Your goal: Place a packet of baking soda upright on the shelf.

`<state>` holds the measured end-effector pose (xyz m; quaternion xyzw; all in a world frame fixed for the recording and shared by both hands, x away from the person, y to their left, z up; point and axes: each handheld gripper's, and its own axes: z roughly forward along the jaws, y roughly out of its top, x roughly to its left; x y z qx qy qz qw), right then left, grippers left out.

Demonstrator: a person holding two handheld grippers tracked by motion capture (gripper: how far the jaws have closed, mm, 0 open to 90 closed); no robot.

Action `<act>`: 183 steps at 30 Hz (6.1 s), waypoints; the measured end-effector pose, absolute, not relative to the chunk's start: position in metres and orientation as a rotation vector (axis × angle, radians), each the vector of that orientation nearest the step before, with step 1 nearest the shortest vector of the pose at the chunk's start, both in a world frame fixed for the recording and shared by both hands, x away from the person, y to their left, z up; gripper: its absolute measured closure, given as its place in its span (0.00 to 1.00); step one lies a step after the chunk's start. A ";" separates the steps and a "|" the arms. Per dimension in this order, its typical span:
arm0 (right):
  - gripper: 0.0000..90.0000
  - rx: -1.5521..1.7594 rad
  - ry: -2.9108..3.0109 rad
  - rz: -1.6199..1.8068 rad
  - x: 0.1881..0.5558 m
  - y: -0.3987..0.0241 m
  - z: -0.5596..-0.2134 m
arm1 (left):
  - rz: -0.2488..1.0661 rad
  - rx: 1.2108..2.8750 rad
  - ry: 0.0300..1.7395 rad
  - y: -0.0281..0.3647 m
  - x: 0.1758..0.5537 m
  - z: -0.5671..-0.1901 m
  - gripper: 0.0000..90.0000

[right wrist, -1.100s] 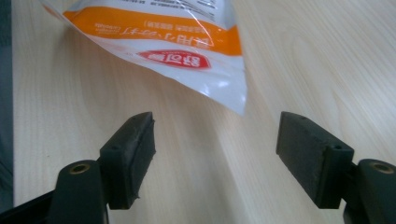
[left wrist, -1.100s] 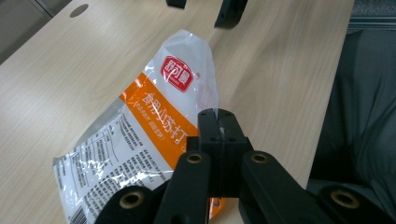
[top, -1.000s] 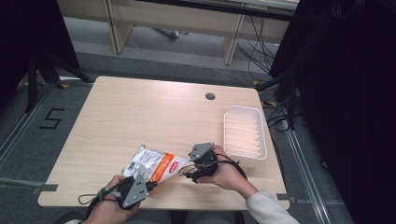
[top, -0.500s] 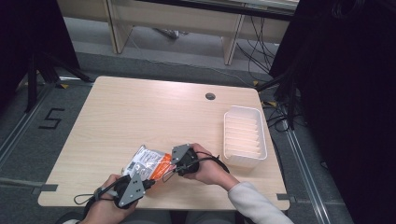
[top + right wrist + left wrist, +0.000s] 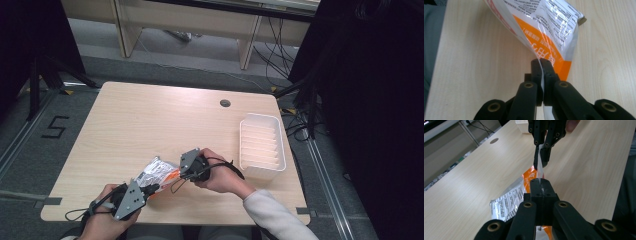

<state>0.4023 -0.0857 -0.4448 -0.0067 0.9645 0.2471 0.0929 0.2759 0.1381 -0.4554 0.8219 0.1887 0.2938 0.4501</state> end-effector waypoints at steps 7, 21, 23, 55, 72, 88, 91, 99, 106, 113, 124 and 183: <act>1.00 0.245 2.915 0.792 0.414 -0.084 -0.406 | 0.834 1.858 0.540 0.152 0.273 -0.450 0.60; 1.00 0.608 2.918 0.715 0.433 -0.086 -0.360 | 0.860 1.815 0.565 0.165 0.271 -0.450 0.52; 1.00 0.637 2.921 0.707 0.435 -0.088 -0.357 | 0.855 1.820 0.562 0.165 0.272 -0.450 0.52; 1.00 0.761 2.828 0.737 0.470 -0.167 -0.292 | 0.825 1.845 0.556 0.162 0.275 -0.454 0.53; 1.00 0.559 2.875 0.672 0.481 -0.195 -0.271 | 0.821 1.848 0.552 0.161 0.275 -0.455 0.52; 1.00 0.484 2.893 0.621 0.482 -0.212 -0.262 | 0.821 1.853 0.552 0.161 0.275 -0.455 0.52; 1.00 0.460 2.892 0.623 0.483 -0.214 -0.259 | 0.816 1.857 0.555 0.161 0.275 -0.456 0.52; 1.00 0.482 2.890 0.604 0.483 -0.223 -0.255 | 0.817 1.858 0.585 0.161 0.275 -0.456 0.50; 1.00 0.465 2.891 0.599 0.484 -0.231 -0.253 | 0.806 1.860 0.583 0.161 0.277 -0.456 0.47; 1.00 0.467 2.892 0.578 0.484 -0.239 -0.252 | 0.818 1.858 0.597 0.161 0.276 -0.456 0.45; 1.00 0.492 2.889 0.552 0.483 -0.249 -0.251 | 0.801 1.861 0.597 0.161 0.277 -0.457 0.45; 1.00 0.464 2.975 0.414 0.476 -0.267 -0.245 | 0.796 1.865 0.597 0.159 0.278 -0.457 0.43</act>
